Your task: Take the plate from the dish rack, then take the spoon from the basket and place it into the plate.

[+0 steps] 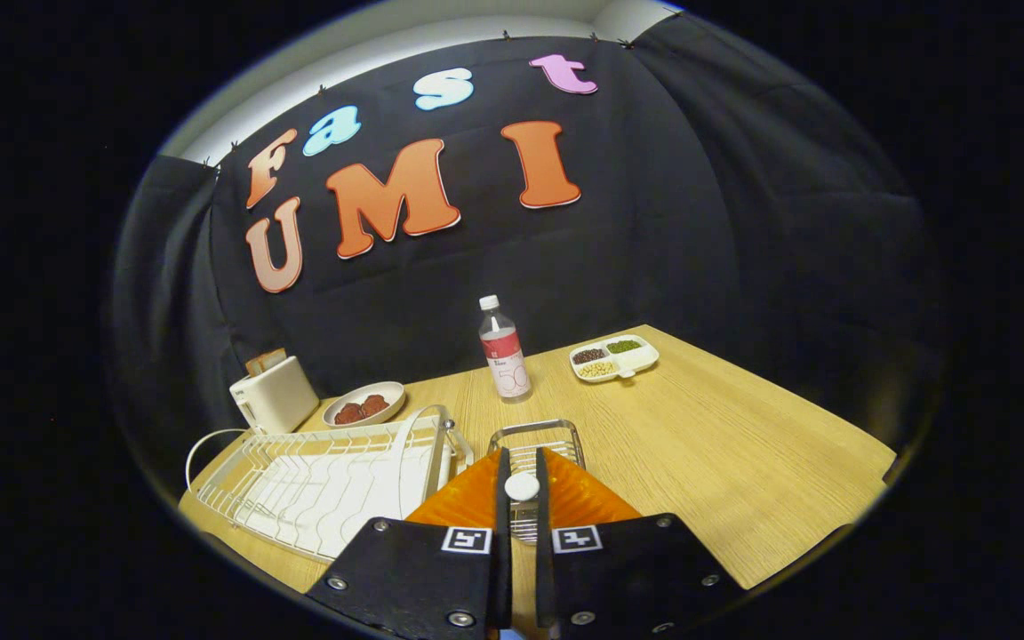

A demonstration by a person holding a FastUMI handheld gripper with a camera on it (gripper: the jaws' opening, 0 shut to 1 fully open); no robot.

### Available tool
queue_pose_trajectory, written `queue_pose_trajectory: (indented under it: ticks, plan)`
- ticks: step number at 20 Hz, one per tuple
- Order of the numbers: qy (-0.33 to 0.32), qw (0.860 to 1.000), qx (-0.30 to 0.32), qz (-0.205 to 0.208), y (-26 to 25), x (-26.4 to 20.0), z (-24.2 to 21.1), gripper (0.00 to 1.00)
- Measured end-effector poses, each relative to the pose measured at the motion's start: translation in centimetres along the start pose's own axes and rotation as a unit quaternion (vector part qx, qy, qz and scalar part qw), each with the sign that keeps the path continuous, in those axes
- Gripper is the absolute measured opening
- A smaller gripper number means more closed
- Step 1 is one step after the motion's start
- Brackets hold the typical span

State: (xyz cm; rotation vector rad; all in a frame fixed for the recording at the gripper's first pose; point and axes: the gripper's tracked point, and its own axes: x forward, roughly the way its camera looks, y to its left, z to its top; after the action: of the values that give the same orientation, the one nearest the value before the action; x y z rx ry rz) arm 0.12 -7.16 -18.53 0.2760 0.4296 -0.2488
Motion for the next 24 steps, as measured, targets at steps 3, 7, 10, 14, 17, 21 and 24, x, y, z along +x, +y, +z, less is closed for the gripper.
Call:
queue_pose_trajectory:
  ticks: [3, 7, 10, 14, 17, 21, 24]
  plan:
    - [-0.02, 1.0, 0.009, 0.011, 0.4, -1.6, 2.2, 0.1]
    - [-0.044, 0.999, 0.002, 0.021, 0.8, -4.7, 4.7, 0.1]
    - [-0.053, 0.998, -0.003, 0.039, 1.6, -7.2, 5.7, 0.1]
    - [-0.055, 0.996, -0.021, 0.061, 2.6, -10.3, 5.7, 0.1]
    - [-0.054, 0.995, -0.021, 0.086, 3.7, -12.4, 5.0, 0.1]
    - [-0.049, 0.992, -0.041, 0.111, 5.2, -14.3, 3.4, 0.1]
    - [-0.038, 0.987, -0.056, 0.146, 7.1, -15.4, 1.7, 0.1]
